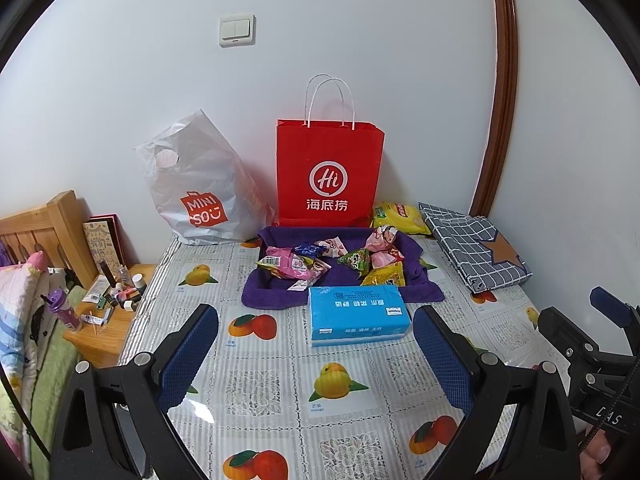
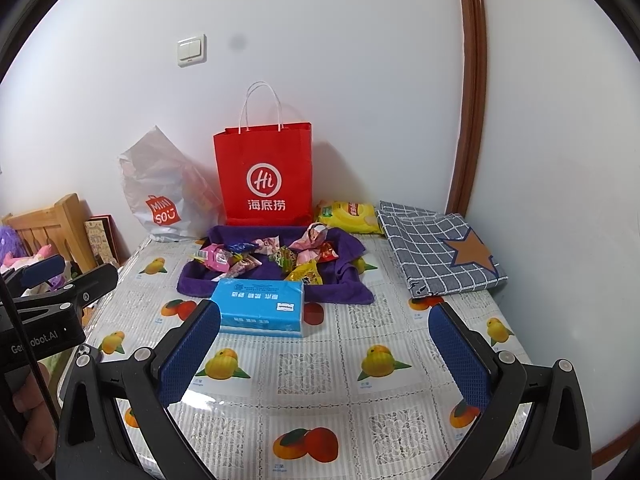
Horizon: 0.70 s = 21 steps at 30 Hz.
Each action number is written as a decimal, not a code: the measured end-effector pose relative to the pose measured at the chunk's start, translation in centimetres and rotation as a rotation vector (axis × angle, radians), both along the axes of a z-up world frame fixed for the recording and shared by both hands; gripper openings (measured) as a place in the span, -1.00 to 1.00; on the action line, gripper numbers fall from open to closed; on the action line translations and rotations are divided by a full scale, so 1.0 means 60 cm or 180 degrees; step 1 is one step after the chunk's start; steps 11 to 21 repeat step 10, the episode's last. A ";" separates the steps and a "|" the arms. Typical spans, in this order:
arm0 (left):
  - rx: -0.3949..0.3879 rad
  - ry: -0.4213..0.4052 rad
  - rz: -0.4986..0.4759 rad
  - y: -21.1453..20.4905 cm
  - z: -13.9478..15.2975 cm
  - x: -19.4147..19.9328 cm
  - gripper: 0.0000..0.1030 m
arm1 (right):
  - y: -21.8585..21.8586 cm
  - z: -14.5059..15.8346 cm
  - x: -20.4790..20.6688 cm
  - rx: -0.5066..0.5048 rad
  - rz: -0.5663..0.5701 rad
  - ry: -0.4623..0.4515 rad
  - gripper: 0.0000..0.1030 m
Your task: Organize snacks
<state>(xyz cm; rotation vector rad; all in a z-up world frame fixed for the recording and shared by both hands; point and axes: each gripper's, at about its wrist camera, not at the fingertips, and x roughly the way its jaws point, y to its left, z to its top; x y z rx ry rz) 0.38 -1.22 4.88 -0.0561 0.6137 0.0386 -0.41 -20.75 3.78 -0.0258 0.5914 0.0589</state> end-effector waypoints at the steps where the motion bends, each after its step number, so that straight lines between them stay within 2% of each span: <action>1: 0.0001 -0.0003 0.0003 0.000 0.000 0.000 0.91 | 0.000 0.000 -0.001 0.0005 0.0006 -0.0001 0.99; 21: 0.0020 -0.0036 0.0029 -0.001 0.004 0.002 0.91 | 0.002 -0.001 -0.002 -0.0001 0.0054 -0.0038 0.99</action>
